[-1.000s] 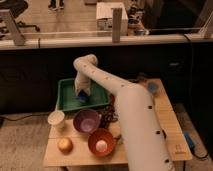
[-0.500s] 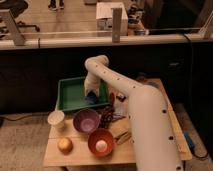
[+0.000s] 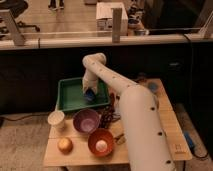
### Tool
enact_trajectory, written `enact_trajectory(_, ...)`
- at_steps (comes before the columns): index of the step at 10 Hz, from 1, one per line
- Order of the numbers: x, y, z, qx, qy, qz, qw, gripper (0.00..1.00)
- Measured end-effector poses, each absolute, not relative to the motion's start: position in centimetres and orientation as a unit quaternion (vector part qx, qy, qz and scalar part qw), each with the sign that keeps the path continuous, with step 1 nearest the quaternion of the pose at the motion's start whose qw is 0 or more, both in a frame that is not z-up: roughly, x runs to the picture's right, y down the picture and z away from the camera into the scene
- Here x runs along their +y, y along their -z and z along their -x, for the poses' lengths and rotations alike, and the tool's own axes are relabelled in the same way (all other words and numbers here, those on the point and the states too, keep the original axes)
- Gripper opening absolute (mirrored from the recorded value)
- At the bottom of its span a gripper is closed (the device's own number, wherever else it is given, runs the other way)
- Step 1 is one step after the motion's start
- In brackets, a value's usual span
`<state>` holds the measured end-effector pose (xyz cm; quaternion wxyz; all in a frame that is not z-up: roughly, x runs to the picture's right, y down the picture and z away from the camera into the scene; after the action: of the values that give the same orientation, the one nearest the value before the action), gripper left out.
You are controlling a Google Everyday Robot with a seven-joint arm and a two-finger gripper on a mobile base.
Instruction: Wipe tray with sponge
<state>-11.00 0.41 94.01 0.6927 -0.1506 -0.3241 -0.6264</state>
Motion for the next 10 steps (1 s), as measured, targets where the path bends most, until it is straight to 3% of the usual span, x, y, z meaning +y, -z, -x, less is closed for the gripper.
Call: enact_trajectory(10,0.55,-94.13,10.77,-0.324,0.626,0.152,0.693,0.00)
